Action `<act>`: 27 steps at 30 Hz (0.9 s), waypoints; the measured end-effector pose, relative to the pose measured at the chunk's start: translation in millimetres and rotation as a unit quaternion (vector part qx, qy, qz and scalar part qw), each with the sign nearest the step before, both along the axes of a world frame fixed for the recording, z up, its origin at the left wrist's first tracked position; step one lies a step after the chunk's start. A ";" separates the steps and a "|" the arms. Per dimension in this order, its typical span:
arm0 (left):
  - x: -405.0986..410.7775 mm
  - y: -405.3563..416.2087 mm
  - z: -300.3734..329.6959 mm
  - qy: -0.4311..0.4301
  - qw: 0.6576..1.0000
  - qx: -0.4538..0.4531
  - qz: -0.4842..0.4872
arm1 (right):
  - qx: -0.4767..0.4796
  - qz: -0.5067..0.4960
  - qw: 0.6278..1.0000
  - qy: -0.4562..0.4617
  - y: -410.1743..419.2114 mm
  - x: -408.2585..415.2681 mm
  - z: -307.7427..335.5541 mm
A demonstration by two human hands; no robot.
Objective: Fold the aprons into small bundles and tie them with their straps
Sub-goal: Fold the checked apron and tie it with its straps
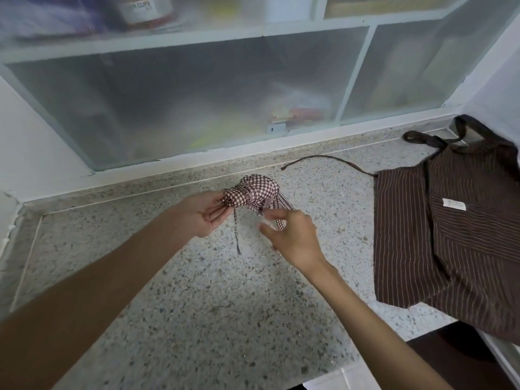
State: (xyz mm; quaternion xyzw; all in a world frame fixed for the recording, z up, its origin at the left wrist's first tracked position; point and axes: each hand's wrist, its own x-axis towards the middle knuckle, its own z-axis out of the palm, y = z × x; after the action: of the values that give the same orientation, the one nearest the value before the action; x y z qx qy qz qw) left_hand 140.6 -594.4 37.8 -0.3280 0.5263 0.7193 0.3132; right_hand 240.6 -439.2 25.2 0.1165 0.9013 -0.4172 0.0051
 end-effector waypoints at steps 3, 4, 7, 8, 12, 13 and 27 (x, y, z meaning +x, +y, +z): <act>0.9 1.1 -1.7 0.009 1.000 -0.001 -0.009 | 0.003 -0.015 1.000 -0.009 -17.0 -14.6 2.6; 1.6 1.2 -2.2 0.010 1.000 0.000 -0.010 | 0.013 -0.031 0.999 0.006 -19.7 -16.9 2.8; 1.8 -2.0 -6.3 0.003 1.000 0.007 0.004 | 0.023 -0.079 0.995 0.056 -24.2 -17.6 -3.5; 2.2 -2.7 -7.3 -0.001 1.000 0.011 0.008 | 0.027 -0.084 0.994 0.062 -25.7 -17.1 -7.4; 4.5 -0.7 -7.9 0.001 1.000 0.011 0.009 | 0.050 -0.041 0.995 0.075 -34.5 -21.4 -27.8; 5.0 -0.7 -8.4 0.000 1.000 0.008 0.008 | 0.045 -0.045 0.994 0.088 -34.3 -22.6 -30.0; -3.9 3.9 -13.1 -0.035 0.999 0.014 0.012 | -0.364 0.105 0.917 -0.124 -37.3 -22.5 -48.4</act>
State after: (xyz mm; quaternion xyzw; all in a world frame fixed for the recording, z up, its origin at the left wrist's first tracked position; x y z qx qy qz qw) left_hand 136.7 -590.5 24.6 -0.3549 0.5012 0.7182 0.3273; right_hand 218.2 -476.5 -23.2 0.0623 0.6860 -0.6961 0.2024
